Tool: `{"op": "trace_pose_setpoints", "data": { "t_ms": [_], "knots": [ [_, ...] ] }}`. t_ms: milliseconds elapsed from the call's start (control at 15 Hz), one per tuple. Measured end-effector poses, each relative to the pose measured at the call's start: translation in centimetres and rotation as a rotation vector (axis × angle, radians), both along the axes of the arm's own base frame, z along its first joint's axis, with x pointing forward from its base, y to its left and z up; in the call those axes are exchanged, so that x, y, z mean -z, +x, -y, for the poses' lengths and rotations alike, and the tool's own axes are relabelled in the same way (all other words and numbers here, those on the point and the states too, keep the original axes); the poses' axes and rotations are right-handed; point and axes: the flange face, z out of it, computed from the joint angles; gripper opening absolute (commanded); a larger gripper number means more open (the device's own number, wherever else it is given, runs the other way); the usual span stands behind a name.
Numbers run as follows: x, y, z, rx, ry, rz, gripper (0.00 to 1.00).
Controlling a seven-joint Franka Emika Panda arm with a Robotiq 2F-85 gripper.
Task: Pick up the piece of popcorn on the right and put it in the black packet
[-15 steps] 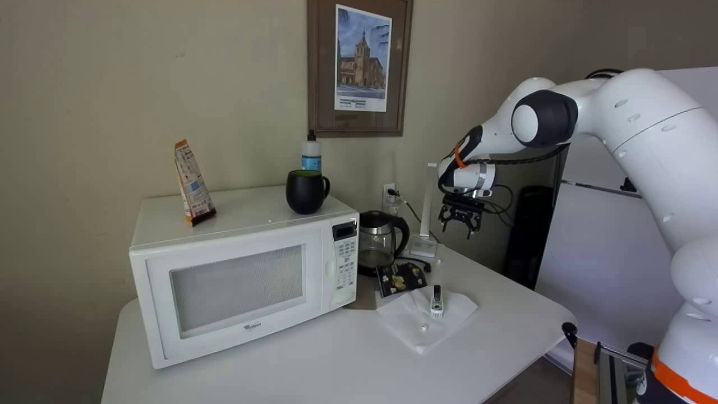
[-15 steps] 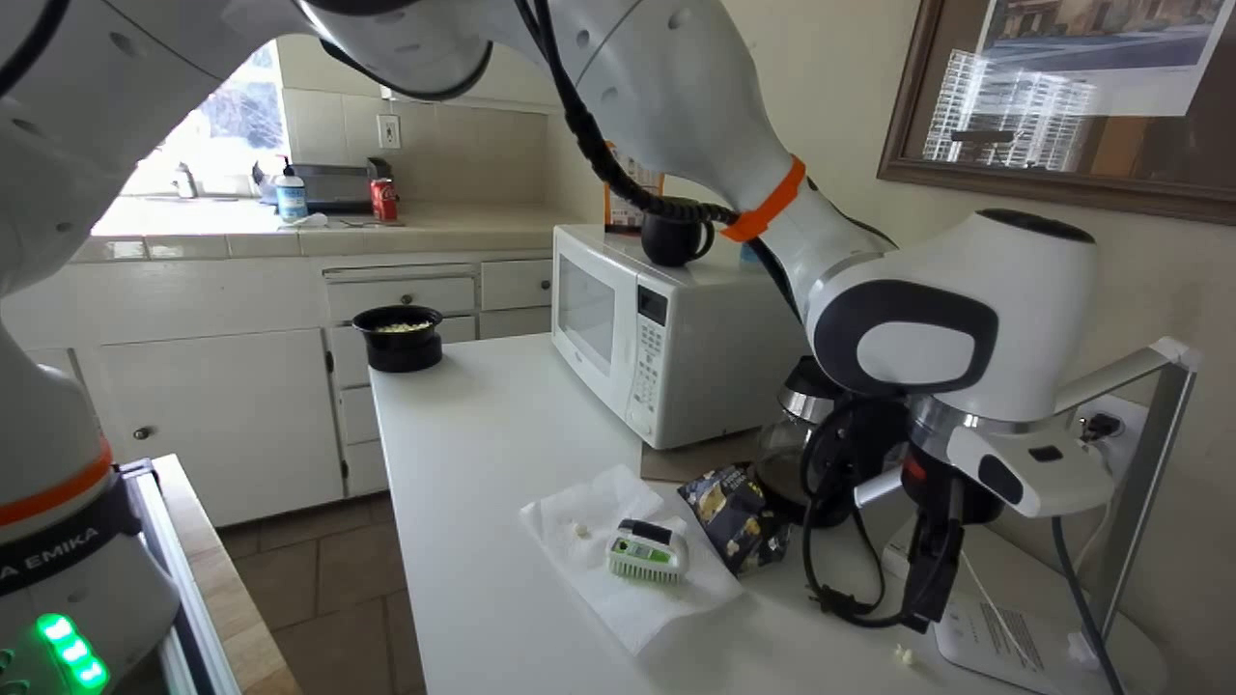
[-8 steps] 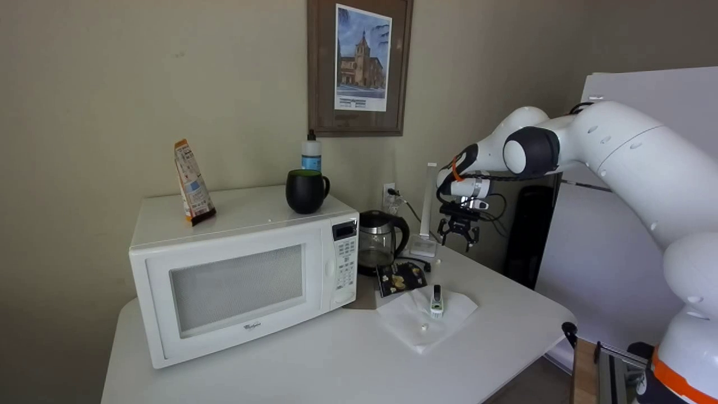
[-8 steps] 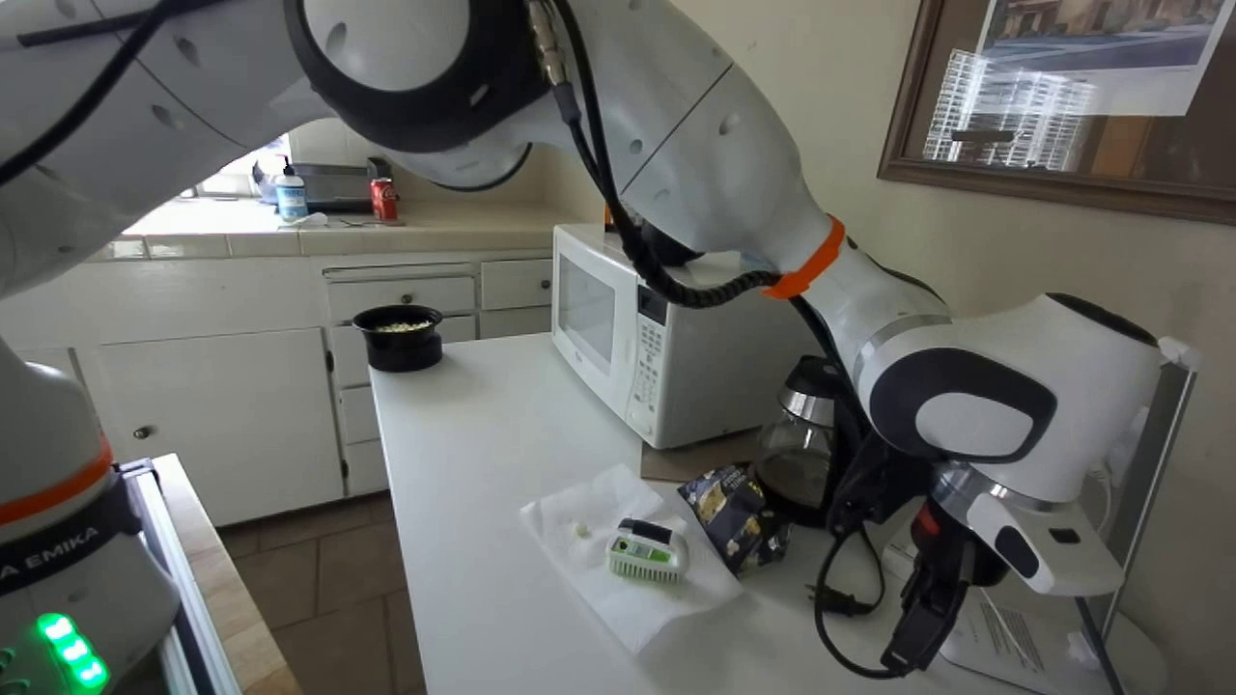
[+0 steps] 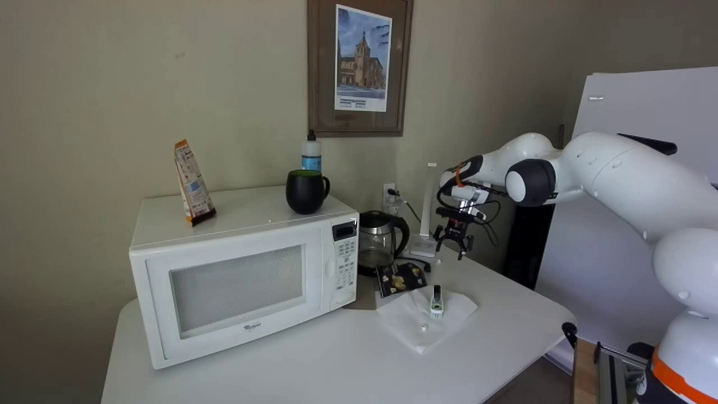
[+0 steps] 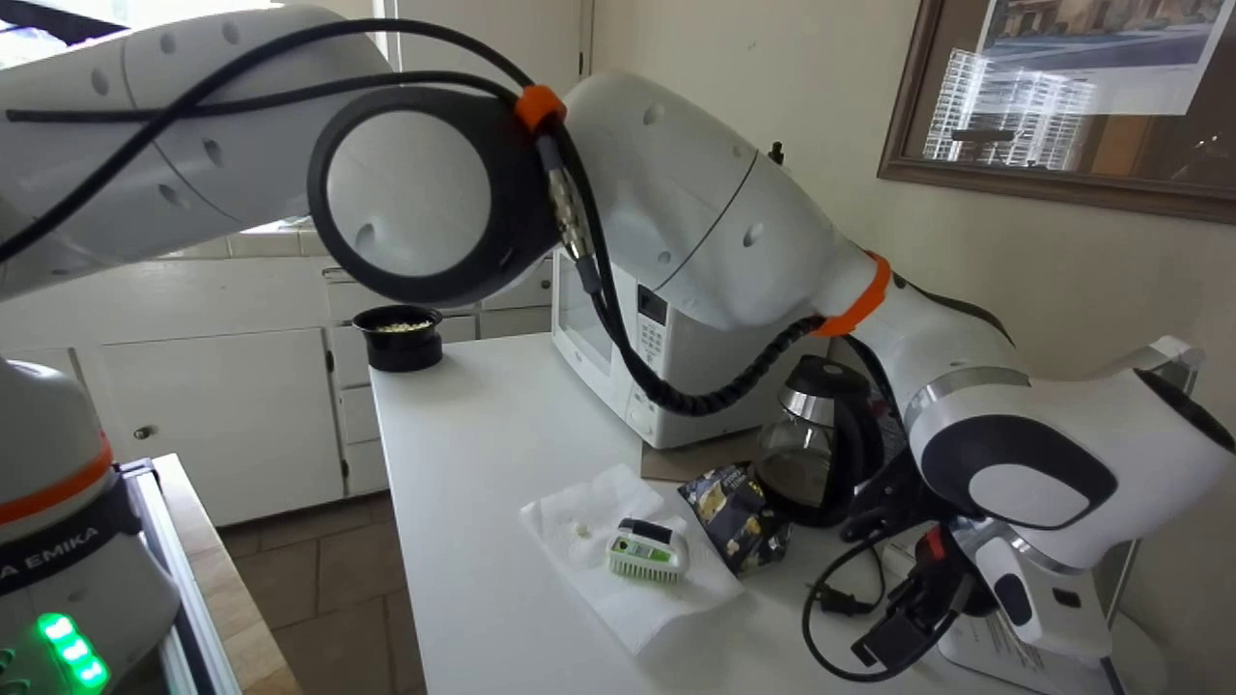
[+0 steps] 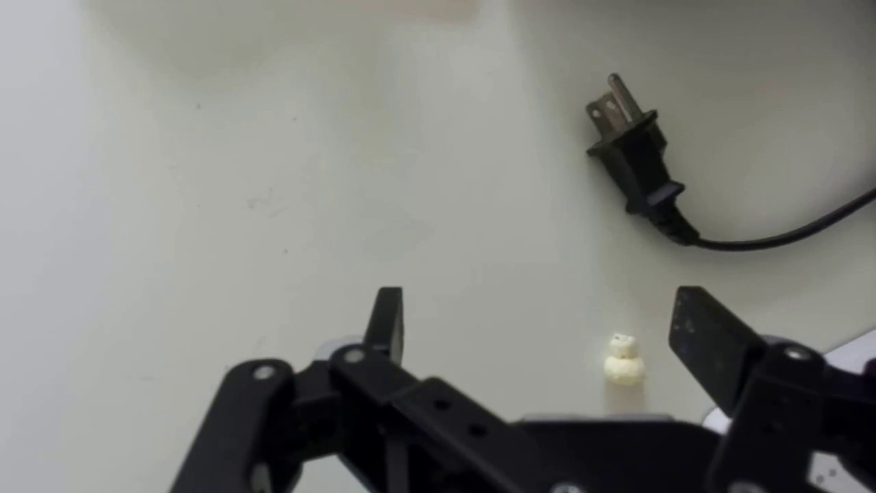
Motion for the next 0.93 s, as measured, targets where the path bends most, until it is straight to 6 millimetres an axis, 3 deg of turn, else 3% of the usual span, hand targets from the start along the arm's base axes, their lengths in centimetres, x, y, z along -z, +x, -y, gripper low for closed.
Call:
{"op": "trace_pose_setpoints", "data": {
  "t_ms": [400, 933],
  "knots": [
    [2.0, -0.4, 2.1, 0.085, 0.044, 0.085, 0.98],
    [3.3, -0.2, 2.0, 0.205, 0.127, 0.103, 0.56]
  ]
}}
